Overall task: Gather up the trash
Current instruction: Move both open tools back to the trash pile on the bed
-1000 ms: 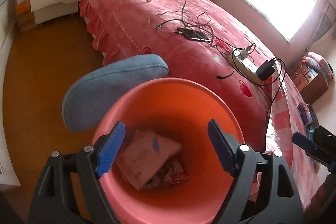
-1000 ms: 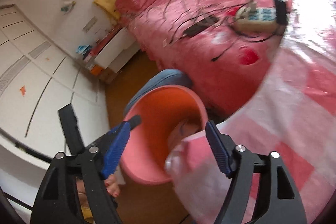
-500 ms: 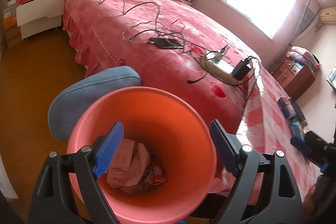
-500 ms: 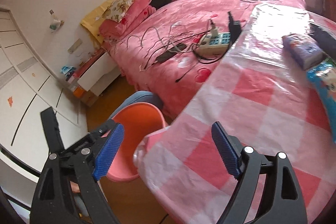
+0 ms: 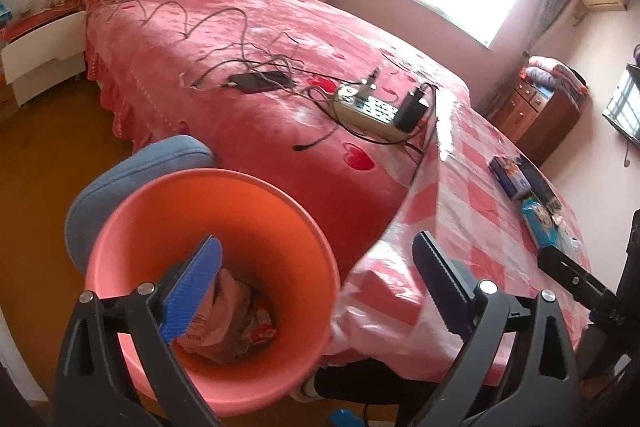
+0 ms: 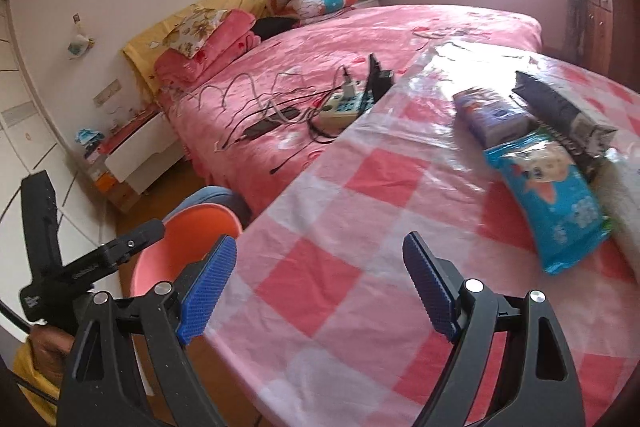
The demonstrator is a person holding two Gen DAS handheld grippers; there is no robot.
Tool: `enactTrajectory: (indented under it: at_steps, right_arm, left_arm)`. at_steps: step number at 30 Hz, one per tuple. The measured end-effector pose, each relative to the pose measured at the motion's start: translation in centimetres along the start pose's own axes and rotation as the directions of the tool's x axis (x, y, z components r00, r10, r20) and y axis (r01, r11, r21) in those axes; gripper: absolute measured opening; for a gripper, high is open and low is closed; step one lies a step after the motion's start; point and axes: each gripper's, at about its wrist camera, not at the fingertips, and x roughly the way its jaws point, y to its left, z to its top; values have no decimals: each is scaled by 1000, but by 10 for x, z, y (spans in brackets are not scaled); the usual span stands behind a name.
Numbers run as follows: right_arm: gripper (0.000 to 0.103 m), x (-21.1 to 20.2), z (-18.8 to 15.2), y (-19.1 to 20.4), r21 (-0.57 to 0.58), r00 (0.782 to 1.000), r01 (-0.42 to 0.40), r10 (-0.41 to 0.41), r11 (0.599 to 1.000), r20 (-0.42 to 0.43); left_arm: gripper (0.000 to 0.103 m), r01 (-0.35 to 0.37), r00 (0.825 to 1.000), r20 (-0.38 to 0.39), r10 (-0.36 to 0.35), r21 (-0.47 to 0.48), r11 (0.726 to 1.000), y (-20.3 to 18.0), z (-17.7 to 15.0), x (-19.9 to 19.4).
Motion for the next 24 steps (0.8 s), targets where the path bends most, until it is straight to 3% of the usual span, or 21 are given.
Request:
enactTrajectory:
  at_steps: [24]
  right_arm:
    - [85,-42,-4,-67,60,989,110,-116,992,96]
  left_arm:
    - [97,53,995,-93,-46,79,995,-79,-8,13]
